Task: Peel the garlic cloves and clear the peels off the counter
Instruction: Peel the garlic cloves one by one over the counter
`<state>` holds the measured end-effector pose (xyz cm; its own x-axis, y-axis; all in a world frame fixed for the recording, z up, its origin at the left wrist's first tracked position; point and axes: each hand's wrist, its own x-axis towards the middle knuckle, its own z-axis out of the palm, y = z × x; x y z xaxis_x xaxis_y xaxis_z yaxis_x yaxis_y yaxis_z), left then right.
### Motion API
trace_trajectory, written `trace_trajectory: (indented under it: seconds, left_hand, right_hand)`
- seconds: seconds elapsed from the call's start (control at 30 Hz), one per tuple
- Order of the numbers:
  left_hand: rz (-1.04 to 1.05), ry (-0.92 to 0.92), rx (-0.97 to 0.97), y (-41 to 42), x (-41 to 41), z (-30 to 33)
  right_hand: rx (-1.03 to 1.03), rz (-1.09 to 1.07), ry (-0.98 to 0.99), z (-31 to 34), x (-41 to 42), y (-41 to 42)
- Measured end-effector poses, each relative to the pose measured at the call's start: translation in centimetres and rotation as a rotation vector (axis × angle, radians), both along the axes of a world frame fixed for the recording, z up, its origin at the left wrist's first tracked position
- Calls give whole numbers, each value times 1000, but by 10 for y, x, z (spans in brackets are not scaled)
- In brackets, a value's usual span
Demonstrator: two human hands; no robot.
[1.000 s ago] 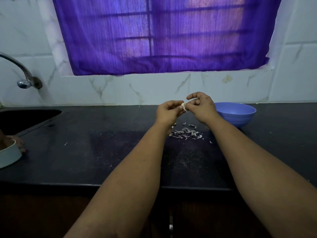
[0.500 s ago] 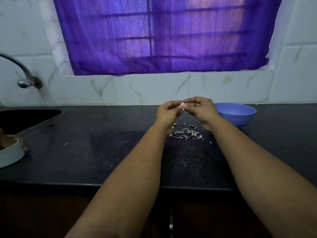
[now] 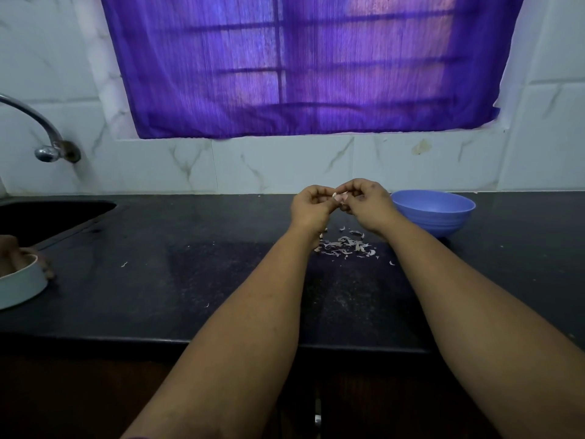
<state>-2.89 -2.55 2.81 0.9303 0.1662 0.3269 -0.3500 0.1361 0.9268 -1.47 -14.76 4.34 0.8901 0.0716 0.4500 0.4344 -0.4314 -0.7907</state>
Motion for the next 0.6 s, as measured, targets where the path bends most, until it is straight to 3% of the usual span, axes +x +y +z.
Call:
trace_trajectory:
  seconds: [0.27, 0.43, 0.6]
  left_hand:
    - [146, -50, 138, 0, 5, -2]
    - [128, -34, 8, 7, 5, 0]
    - [94, -68, 115, 3, -1, -1]
  right_hand:
    - [-214, -173, -83, -1, 2, -2]
    - [-144, -234, -13, 1, 0, -22]
    - [-224, -277, 49, 4, -3, -19]
